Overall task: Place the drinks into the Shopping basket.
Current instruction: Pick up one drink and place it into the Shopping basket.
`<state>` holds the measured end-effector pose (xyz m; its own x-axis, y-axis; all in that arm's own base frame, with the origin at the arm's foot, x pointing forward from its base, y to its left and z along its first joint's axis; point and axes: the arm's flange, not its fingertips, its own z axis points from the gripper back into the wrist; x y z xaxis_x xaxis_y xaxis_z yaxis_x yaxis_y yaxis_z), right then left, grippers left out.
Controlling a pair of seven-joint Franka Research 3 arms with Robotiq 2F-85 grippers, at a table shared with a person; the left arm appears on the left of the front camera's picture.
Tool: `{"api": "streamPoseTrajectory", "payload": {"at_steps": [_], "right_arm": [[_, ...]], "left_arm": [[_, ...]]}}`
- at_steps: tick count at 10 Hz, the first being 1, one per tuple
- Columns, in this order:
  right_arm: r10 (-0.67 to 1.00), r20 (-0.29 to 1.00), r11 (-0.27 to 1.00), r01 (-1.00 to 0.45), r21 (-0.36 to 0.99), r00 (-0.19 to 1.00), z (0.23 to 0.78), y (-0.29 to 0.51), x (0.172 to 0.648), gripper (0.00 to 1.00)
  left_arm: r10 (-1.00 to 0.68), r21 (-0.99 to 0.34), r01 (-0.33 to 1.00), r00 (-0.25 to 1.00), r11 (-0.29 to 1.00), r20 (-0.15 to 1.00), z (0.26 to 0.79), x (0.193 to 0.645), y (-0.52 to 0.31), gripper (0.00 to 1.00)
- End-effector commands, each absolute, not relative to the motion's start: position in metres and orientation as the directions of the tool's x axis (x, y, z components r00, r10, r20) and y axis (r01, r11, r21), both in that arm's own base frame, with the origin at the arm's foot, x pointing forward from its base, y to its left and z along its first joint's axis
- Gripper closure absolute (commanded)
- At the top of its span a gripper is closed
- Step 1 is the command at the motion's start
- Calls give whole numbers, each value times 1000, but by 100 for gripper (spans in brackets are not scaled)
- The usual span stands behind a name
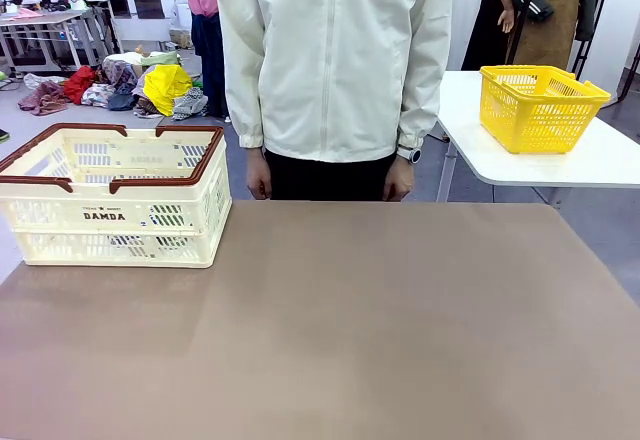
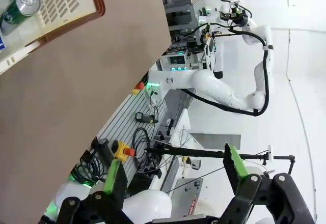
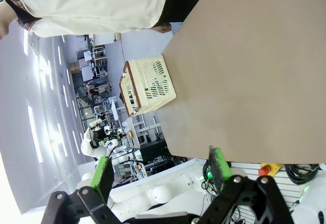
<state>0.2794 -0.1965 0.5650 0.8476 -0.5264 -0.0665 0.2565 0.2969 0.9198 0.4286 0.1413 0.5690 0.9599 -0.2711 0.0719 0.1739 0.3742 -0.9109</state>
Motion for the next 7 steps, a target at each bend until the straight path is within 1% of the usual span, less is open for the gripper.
{"api": "streamPoseTrajectory", "payload": {"at_steps": [1,7], "right_arm": [[-527,-76,285,260,923,847,569,-195,280,0],[-527,-76,285,260,923,847,569,-195,280,0]], "left_arm": [[-262,-909,169,963,381,69,563,428,144,0],[-262,-909,169,963,381,69,563,428,144,0]]}}
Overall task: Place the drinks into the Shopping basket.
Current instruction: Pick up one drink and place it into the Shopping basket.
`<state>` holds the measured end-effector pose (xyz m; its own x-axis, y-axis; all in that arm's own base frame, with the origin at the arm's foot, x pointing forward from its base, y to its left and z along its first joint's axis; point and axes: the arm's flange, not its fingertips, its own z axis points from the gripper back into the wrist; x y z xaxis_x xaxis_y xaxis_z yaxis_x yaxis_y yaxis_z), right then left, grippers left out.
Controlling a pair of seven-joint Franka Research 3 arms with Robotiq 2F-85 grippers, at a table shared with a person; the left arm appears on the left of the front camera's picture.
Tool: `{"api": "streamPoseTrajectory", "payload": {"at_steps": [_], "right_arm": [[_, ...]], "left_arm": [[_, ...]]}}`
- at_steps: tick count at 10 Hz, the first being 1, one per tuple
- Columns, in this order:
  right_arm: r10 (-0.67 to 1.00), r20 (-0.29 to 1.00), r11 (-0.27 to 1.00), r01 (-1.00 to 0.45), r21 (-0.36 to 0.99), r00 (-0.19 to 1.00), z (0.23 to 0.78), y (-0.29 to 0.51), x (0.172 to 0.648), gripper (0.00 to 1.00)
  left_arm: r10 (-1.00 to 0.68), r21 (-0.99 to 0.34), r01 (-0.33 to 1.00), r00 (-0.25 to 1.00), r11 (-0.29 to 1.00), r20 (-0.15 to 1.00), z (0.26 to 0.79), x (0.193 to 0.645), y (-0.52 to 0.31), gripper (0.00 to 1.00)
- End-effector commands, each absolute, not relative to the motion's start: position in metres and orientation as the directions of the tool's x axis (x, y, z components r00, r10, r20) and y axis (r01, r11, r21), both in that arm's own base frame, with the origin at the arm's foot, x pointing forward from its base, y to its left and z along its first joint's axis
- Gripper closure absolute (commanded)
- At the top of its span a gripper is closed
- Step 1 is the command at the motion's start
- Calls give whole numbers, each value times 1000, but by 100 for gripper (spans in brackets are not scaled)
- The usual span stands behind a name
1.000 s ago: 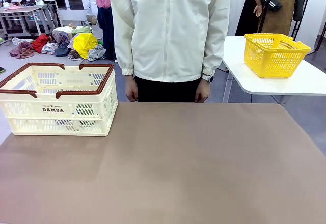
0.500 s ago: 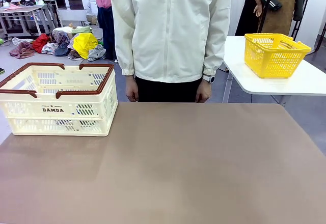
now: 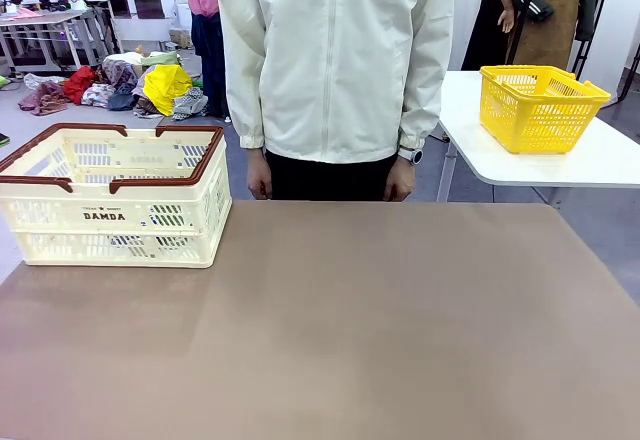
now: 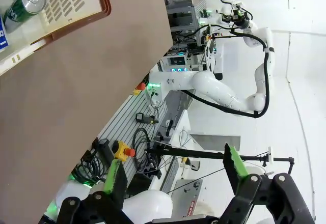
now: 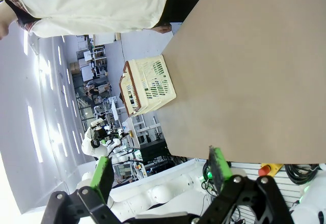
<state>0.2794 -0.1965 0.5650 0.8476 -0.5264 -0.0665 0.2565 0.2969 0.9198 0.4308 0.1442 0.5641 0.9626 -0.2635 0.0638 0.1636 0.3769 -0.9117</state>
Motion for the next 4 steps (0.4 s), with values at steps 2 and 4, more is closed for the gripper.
{"api": "streamPoseTrajectory", "payload": {"at_steps": [2,4], "right_arm": [[-527,-76,285,260,923,847,569,-195,280,0],[-527,-76,285,260,923,847,569,-195,280,0]], "left_arm": [[-262,-909,169,963,381,69,563,428,144,0],[-262,-909,169,963,381,69,563,428,144,0]]}}
